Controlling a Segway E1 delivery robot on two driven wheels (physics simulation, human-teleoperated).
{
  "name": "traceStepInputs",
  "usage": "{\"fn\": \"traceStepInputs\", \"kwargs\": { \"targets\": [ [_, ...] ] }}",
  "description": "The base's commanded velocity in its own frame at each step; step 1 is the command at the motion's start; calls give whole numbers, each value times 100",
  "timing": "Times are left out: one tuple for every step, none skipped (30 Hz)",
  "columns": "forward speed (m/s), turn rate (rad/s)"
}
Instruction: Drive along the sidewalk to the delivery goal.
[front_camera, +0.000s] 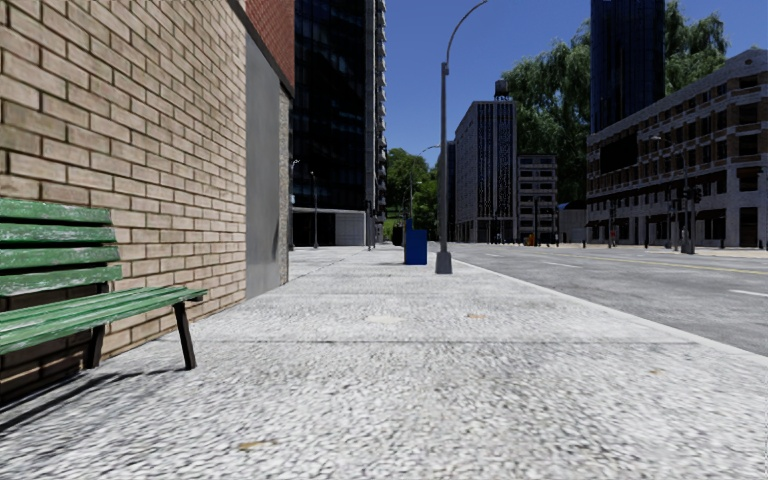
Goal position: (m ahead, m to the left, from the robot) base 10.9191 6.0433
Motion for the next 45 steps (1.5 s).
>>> {"fn": "traceStepInputs", "kwargs": {
  "targets": [
    [141, 0],
    [141, 0],
    [141, 0],
    [141, 0],
    [141, 0],
    [141, 0],
    [141, 0],
    [141, 0],
    [141, 0],
    [141, 0],
    [141, 0],
    [141, 0],
    [141, 0],
    [141, 0],
    [141, 0],
    [141, 0],
    [141, 0],
    [141, 0],
    [141, 0],
    [141, 0],
    [141, 0],
    [141, 0],
    [141, 0],
    [141, 0],
    [141, 0],
    [141, 0],
    [141, 0],
    [141, 0],
    [141, 0],
    [141, 0],
    [141, 0],
    [141, 0],
    [141, 0],
    [141, 0],
    [141, 0],
    [141, 0],
    [141, 0],
    [141, 0],
    [141, 0],
    [141, 0],
    [141, 0],
    [141, 0],
    [141, 0],
    [141, 0],
    [141, 0]
  ]
}}
